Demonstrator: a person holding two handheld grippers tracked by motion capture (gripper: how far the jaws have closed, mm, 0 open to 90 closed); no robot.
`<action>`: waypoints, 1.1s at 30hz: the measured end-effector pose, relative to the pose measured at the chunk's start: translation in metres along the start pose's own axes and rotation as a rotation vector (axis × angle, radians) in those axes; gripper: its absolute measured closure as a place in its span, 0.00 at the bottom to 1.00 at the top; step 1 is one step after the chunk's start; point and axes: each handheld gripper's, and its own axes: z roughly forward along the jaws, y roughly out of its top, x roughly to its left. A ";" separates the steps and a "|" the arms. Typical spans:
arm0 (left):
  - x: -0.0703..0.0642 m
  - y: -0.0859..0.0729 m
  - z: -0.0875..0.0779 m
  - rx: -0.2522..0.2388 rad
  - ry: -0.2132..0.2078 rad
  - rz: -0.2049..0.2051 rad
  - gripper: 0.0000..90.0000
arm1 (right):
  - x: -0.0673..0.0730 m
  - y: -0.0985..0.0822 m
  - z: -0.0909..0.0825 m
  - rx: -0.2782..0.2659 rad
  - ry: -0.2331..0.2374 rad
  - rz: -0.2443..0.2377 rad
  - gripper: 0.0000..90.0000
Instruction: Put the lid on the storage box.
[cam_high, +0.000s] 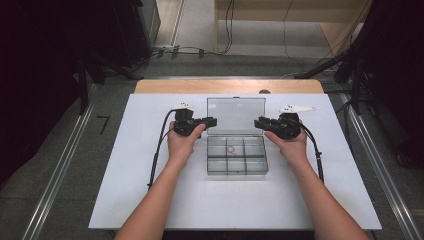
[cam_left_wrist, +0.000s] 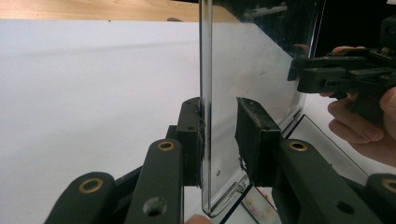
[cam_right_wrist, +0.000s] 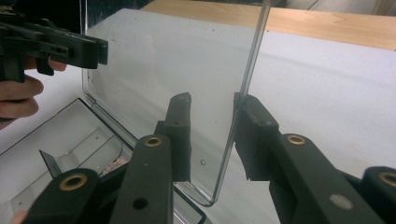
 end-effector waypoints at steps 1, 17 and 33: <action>0.000 0.001 0.000 0.002 -0.004 0.002 0.78 | 0.000 -0.001 -0.001 -0.004 0.001 0.002 0.75; -0.012 0.025 -0.006 -0.025 -0.006 0.044 0.72 | 0.006 -0.003 -0.007 -0.026 -0.017 -0.040 0.76; -0.017 0.020 -0.012 -0.049 -0.034 0.080 0.71 | 0.014 0.038 -0.019 -0.052 0.020 0.017 0.66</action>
